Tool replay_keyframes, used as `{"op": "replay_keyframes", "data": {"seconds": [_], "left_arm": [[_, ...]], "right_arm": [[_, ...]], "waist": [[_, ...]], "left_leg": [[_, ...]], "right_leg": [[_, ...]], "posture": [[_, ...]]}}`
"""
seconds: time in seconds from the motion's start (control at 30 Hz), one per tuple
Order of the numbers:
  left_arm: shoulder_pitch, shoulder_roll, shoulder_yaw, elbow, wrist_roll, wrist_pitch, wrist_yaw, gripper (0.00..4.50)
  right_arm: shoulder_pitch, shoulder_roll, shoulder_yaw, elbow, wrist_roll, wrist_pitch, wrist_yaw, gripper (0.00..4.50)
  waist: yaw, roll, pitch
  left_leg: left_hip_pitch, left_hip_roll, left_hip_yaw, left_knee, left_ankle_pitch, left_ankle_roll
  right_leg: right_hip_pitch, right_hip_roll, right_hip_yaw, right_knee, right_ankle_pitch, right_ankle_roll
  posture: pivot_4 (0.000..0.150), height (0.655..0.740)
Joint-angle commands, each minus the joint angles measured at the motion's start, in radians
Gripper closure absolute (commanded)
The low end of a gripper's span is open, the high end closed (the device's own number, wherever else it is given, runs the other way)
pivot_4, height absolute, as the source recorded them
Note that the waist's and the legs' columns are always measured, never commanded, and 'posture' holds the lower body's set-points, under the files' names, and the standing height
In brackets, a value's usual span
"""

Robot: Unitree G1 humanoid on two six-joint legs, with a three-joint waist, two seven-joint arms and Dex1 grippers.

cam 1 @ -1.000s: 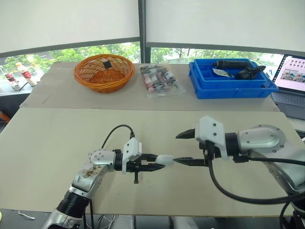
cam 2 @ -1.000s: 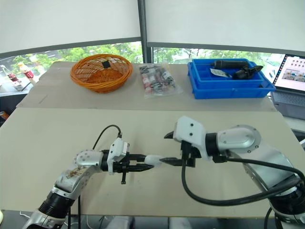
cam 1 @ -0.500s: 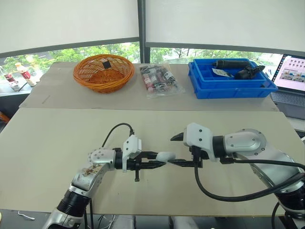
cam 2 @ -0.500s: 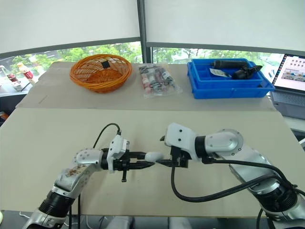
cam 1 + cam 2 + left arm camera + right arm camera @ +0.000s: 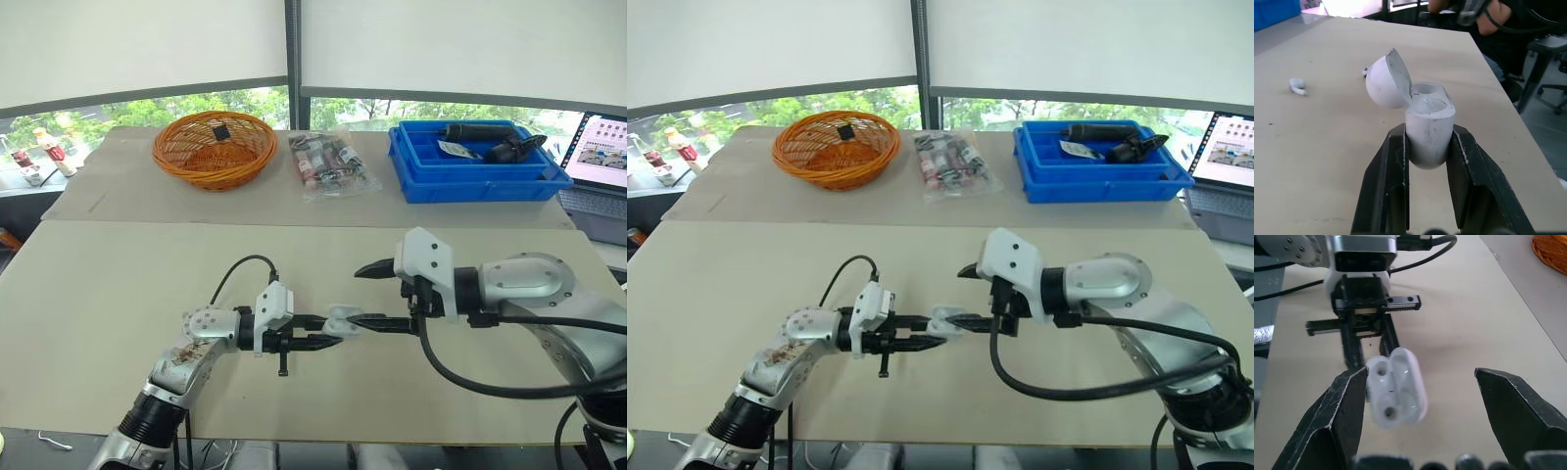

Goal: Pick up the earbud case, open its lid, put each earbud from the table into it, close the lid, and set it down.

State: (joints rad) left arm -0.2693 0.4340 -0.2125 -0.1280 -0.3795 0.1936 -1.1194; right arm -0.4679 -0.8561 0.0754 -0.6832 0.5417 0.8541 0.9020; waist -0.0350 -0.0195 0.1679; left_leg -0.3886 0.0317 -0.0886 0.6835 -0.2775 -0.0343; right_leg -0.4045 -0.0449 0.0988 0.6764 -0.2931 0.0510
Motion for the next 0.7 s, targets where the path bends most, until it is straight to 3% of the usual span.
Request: {"op": "replay_keyframes", "data": {"seconds": [0.03, 0.33, 0.57, 0.7], "left_arm": [[0.019, -0.023, 0.062, 0.015, -0.007, -0.070, 0.053, 3.96], [0.075, -0.084, 0.172, 0.074, -0.001, -0.189, 0.183, 3.96], [0.101, -0.073, 0.223, 0.103, 0.005, -0.226, 0.217, 3.96], [0.104, -0.061, 0.239, 0.122, 0.006, -0.244, 0.220, 3.96]], "right_arm": [[0.084, 0.010, -0.104, -0.032, -0.025, -0.130, -0.019, 0.66], [0.543, 0.158, -0.389, -0.032, -0.098, -0.362, -0.136, 0.66], [0.923, 0.280, -0.631, 0.150, -0.192, -0.670, -0.099, 0.66], [1.030, 0.319, -0.663, 0.248, -0.227, -0.779, -0.095, 0.66]], "waist": [[0.001, 0.000, 0.000], [0.023, 0.000, 0.000], [0.022, 0.000, 0.000], [0.013, 0.001, -0.001]], "left_leg": [[0.000, 0.000, 0.000, 0.000, 0.000, 0.000], [0.000, 0.000, 0.000, 0.000, 0.000, 0.000], [0.003, -0.001, 0.001, 0.000, 0.000, 0.000], [0.008, 0.000, 0.001, -0.001, 0.000, 0.000]], "right_leg": [[0.000, 0.000, 0.000, 0.000, 0.000, 0.000], [0.000, 0.000, 0.000, 0.001, 0.000, 0.000], [0.003, -0.001, 0.001, 0.000, 0.000, 0.000], [0.007, 0.000, 0.001, 0.000, -0.001, -0.001]], "posture": [[0.150, 0.6940], [0.150, 0.6940], [0.150, 0.6940], [0.150, 0.6940]]}}
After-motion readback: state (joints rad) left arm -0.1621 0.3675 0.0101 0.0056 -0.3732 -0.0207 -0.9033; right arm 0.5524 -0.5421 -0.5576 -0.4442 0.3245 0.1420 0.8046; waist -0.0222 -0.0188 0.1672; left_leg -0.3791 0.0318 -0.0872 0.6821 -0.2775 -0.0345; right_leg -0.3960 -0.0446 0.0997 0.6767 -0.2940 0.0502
